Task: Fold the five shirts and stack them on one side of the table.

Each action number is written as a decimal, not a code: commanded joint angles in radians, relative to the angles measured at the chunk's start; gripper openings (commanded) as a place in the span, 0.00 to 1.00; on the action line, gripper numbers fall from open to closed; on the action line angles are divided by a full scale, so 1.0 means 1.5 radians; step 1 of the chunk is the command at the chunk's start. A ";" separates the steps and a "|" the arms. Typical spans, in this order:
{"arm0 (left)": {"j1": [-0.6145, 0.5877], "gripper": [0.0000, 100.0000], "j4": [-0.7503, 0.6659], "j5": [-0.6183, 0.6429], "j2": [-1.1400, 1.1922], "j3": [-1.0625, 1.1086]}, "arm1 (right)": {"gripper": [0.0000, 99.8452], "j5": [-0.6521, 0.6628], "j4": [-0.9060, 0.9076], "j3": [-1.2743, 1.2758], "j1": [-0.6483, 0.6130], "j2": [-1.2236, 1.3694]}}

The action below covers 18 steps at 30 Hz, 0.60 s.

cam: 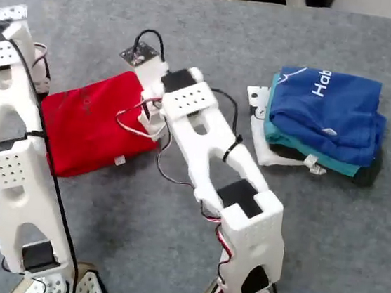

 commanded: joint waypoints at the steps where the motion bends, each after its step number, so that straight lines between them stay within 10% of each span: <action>1: -0.023 0.03 0.059 -0.023 -0.017 -0.099 | 0.01 -0.005 0.089 -0.083 0.008 -0.074; 7: -0.066 0.03 0.066 -0.036 -0.018 -0.107 | 0.01 -0.032 0.176 -0.094 0.004 -0.136; 18: -0.126 0.03 0.066 -0.037 -0.142 0.052 | 0.10 -0.390 0.157 -0.096 -0.076 -0.067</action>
